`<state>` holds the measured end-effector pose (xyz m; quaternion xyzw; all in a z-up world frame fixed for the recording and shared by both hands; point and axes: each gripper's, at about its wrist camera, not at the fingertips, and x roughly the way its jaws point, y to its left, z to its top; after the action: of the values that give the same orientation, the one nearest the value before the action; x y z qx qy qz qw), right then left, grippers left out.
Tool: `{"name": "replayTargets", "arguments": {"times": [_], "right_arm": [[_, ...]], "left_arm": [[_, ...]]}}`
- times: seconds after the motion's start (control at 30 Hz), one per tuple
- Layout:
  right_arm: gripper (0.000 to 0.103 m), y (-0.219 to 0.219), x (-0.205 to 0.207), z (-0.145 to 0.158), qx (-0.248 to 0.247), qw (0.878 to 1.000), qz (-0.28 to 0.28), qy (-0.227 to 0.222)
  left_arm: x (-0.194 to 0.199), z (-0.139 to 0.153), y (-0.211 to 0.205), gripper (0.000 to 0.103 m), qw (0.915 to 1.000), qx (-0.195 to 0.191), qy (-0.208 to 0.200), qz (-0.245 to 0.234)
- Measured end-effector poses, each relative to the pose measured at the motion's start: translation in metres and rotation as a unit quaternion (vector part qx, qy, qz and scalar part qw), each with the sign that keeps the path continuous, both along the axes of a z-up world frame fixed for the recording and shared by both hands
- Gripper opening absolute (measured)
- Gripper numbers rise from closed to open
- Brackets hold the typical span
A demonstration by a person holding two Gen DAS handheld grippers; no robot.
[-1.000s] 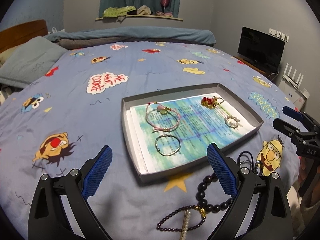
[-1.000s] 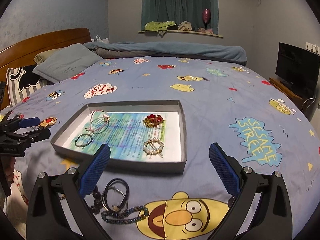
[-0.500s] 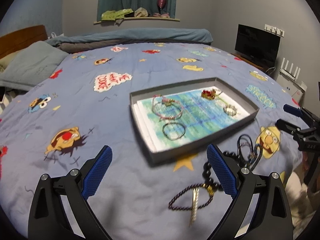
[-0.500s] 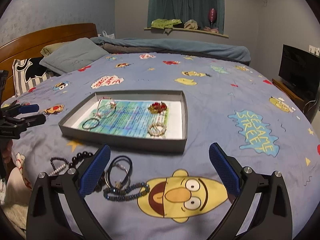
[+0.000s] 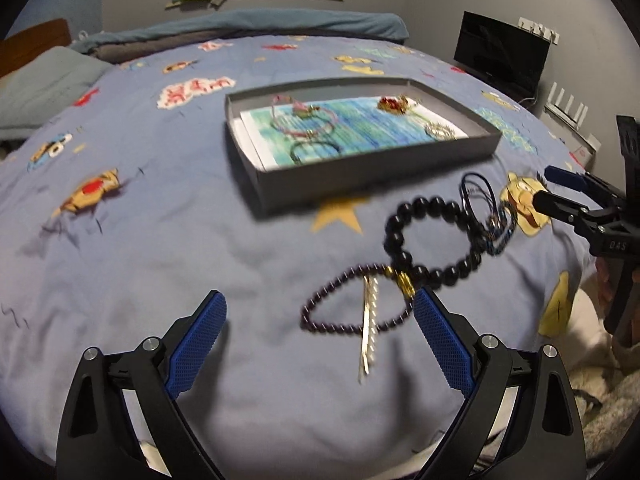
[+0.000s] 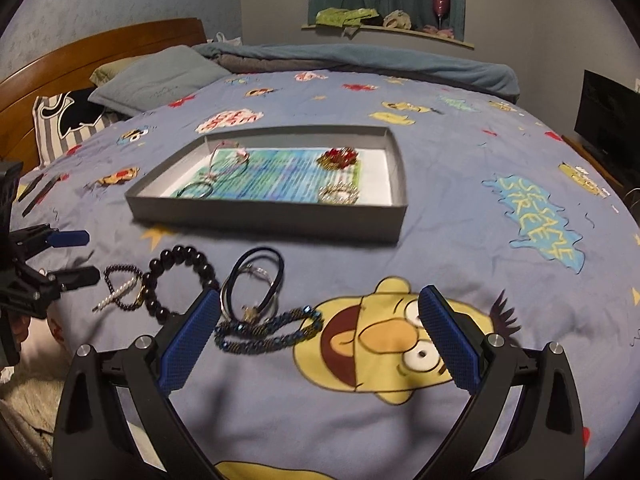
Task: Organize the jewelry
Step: 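Move both open grippers back over the remaining jewelry, then close the left gripper on the pearl hairpin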
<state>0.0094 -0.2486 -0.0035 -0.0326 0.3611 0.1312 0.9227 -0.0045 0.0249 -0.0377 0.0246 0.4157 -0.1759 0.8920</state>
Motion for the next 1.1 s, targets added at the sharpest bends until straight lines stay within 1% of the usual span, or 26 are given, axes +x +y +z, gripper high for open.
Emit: {"name": "replayTargets", "arguments": {"times": [0.17, 0.23, 0.3, 0.33, 0.4, 0.43, 0.5, 0.57, 0.67, 0.7, 0.73, 0.77, 0.93, 0.97, 1.0, 1.03, 1.1], "right_arm": [[0.098, 0.002, -0.003, -0.009, 0.0, 1.0, 0.001, 0.012], [0.098, 0.002, -0.002, -0.012, 0.001, 1.0, 0.0, 0.018], [0.098, 0.003, -0.002, -0.014, 0.0, 1.0, 0.0, 0.022], [0.098, 0.003, -0.003, -0.015, -0.002, 1.0, 0.0, 0.023], [0.098, 0.004, -0.005, -0.016, -0.003, 1.0, 0.0, 0.022], [0.098, 0.004, -0.006, -0.016, -0.003, 1.0, 0.0, 0.022], [0.098, 0.002, -0.006, -0.016, -0.002, 1.0, -0.001, 0.022], [0.098, 0.001, -0.006, -0.017, -0.001, 1.0, -0.003, 0.023], [0.098, 0.001, -0.005, -0.019, 0.001, 1.0, -0.005, 0.027], [0.098, 0.001, -0.004, -0.02, 0.0, 1.0, -0.007, 0.03], [0.098, 0.001, -0.004, -0.021, 0.0, 0.999, -0.008, 0.032], [0.098, 0.001, -0.004, -0.022, 0.001, 0.999, -0.007, 0.033], [0.097, 0.0, -0.002, -0.023, 0.01, 0.999, -0.013, 0.034], [0.091, -0.001, -0.001, -0.023, 0.011, 0.999, -0.017, 0.034], [0.083, -0.002, 0.0, -0.024, 0.013, 0.999, -0.02, 0.037], [0.078, -0.002, 0.002, -0.025, 0.016, 0.999, -0.021, 0.041], [0.061, -0.003, 0.006, -0.028, 0.023, 0.998, -0.025, 0.055]], "left_arm": [[-0.01, -0.009, -0.006, 0.091, 0.9999, -0.005, 0.01, -0.009], [-0.015, -0.012, -0.009, 0.081, 0.9998, -0.007, 0.012, -0.016], [-0.017, -0.015, -0.013, 0.065, 0.9996, -0.008, 0.018, -0.022], [-0.018, -0.016, -0.015, 0.061, 0.9994, -0.009, 0.02, -0.026], [-0.018, -0.018, -0.016, 0.049, 0.9994, -0.007, 0.021, -0.026], [-0.018, -0.018, -0.016, 0.045, 0.9994, -0.01, 0.021, -0.026], [-0.017, -0.018, -0.016, 0.029, 0.9991, -0.019, 0.025, -0.03], [-0.017, -0.019, -0.018, 0.024, 0.9988, -0.019, 0.03, -0.036], [-0.016, -0.02, -0.021, 0.021, 0.999, -0.008, 0.025, -0.036], [-0.015, -0.02, -0.022, 0.019, 0.999, -0.005, 0.026, -0.036], [-0.014, -0.021, -0.023, 0.016, 0.9991, 0.001, 0.025, -0.035], [-0.014, -0.021, -0.023, 0.01, 0.9991, 0.004, 0.024, -0.035], [-0.016, -0.02, -0.022, 0.008, 0.999, 0.007, 0.018, -0.04], [-0.017, -0.019, -0.022, 0.008, 0.9989, 0.007, 0.017, -0.043], [-0.017, -0.019, -0.022, 0.008, 0.9989, 0.008, 0.014, -0.044], [-0.018, -0.018, -0.022, 0.008, 0.9989, 0.01, 0.012, -0.045], [-0.02, -0.016, -0.022, 0.008, 0.9989, 0.011, 0.007, -0.046]]}}
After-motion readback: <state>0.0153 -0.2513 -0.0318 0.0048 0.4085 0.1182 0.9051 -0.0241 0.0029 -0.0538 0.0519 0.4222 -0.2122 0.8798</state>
